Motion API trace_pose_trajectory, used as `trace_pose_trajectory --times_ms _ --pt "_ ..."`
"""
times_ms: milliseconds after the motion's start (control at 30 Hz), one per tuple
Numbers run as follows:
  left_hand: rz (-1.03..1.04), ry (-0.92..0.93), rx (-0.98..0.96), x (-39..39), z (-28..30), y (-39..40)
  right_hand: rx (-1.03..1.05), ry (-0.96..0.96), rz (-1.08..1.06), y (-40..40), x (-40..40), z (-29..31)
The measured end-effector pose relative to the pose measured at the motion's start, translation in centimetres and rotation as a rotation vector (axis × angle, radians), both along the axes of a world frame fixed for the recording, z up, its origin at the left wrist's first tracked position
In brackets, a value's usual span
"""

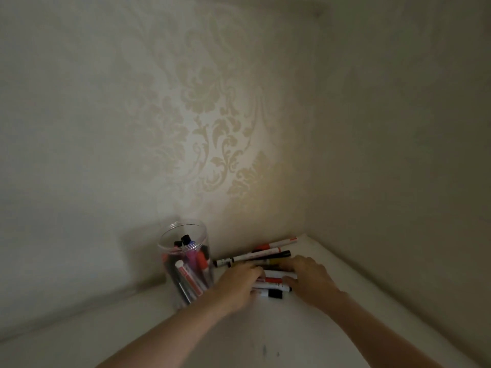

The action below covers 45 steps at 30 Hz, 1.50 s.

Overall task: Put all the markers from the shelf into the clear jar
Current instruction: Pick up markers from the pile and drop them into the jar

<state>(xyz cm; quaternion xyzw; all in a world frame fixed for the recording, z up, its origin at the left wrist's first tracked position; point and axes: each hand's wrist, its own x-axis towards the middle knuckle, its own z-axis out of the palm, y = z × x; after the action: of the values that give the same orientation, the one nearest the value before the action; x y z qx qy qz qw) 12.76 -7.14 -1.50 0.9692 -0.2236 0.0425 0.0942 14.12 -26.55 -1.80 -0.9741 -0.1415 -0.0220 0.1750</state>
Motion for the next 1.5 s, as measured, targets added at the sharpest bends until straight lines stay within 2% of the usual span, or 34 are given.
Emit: trace_pose_trajectory --times_ms 100,267,600,733,833,933,1067,1133,1233,1333,1400,1500 --pt "0.018 -0.016 -0.019 0.3 -1.0 0.0 -0.084 0.005 -0.020 0.4 0.4 -1.0" --pt "0.034 0.031 -0.044 0.7 -1.7 0.1 0.034 0.036 -0.055 0.2 0.2 -1.5" --pt "-0.050 0.043 0.061 -1.1 -1.8 -0.5 0.588 0.084 -0.288 -3.5 -1.9 -0.2" --pt "-0.047 0.021 0.156 -2.1 -2.0 -1.1 0.942 0.117 -0.391 -4.0 -2.8 -0.3" --pt "0.004 0.073 0.113 -2.7 -2.8 -0.7 1.017 0.058 -0.389 -4.1 -3.7 0.6" --pt "0.047 0.076 -0.080 -3.6 -2.3 -0.1 0.952 -0.041 -0.416 -4.7 -4.4 2.3" --pt "0.169 -0.001 -0.476 -5.0 1.4 1.0 0.608 -0.174 -0.323 -3.9 -5.7 5.6" --pt "0.214 -0.030 -0.666 -6.2 3.7 1.6 0.619 -0.248 -0.270 -2.4 -6.1 7.6" --pt "0.252 -0.024 -0.967 -7.9 8.1 3.2 0.776 -0.350 -0.220 1.1 -6.0 11.6" --pt "0.315 -0.082 -1.195 -8.4 12.1 6.0 0.848 -0.443 -0.097 6.0 -5.4 15.1" --pt "0.335 -0.091 -1.311 -8.3 13.9 8.1 0.829 -0.475 0.035 9.7 -5.2 16.7" --pt "0.376 -0.134 -1.380 -8.0 15.4 10.5 0.638 -0.451 0.147 14.4 -4.5 17.0"
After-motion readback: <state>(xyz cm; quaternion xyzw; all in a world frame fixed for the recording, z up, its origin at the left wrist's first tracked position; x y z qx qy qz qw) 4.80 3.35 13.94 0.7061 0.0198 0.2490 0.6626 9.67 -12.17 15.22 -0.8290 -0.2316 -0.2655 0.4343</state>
